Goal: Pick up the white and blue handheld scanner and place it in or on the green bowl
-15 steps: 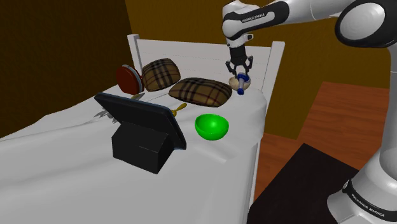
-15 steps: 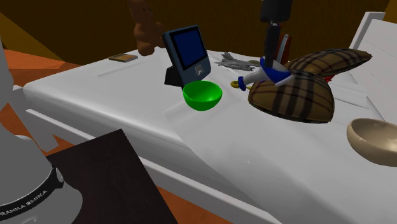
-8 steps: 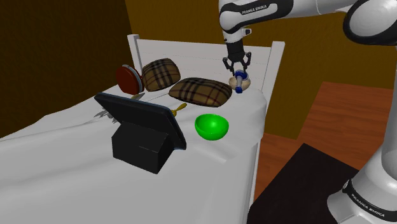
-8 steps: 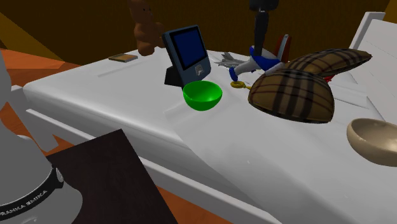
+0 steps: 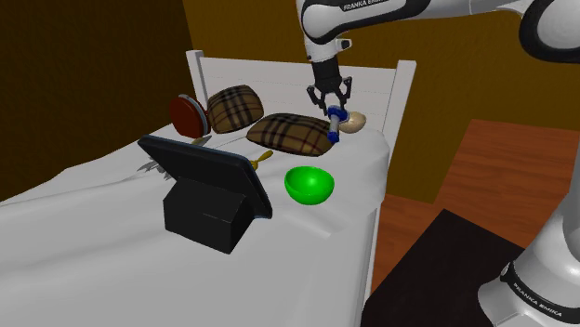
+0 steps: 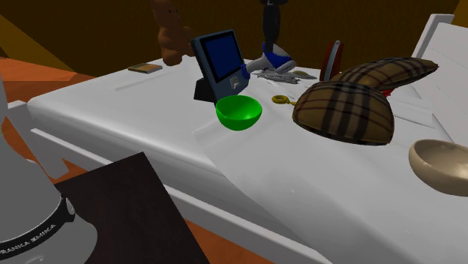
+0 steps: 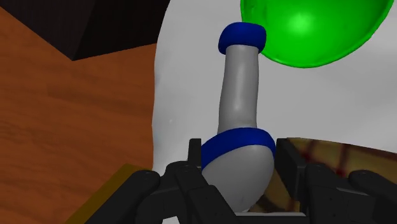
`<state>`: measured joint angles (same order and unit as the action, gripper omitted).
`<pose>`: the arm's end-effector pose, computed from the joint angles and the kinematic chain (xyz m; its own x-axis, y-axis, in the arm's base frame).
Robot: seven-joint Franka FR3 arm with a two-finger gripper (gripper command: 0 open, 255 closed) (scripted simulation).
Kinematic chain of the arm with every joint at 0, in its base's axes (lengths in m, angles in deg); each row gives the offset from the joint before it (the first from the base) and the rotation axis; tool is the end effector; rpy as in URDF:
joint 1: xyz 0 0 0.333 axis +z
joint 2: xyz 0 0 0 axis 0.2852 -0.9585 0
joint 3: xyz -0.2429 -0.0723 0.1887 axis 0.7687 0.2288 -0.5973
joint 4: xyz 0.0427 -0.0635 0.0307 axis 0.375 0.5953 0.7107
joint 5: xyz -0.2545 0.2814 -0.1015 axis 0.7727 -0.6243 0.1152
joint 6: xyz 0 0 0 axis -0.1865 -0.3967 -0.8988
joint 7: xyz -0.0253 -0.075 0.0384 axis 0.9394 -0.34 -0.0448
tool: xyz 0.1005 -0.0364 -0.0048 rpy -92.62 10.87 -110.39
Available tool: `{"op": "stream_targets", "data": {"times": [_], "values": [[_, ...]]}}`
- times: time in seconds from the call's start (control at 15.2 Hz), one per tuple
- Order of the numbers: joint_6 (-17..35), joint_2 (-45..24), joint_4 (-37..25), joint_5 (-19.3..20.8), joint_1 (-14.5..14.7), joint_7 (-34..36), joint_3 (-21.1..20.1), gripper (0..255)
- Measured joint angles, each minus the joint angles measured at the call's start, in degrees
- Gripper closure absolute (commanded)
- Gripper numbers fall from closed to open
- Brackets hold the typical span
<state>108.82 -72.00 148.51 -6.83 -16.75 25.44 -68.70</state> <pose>0.6354 0.0350 0.5026 0.5734 -0.8171 0.0596 -0.7987 -0.5413 0.2627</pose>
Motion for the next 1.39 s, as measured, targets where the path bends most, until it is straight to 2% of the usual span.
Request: {"op": "stream_targets", "data": {"times": [0.33,0.66,1.39], "values": [[-2.0,0.3,-0.6,-0.7,4.0,5.9,-2.2,255],[-4.9,-1.3,-4.2,-1.1,8.1,11.5,-4.3,255],[1.8,-1.0,3.1,-1.2,8.4,13.6,-4.7,255]]}}
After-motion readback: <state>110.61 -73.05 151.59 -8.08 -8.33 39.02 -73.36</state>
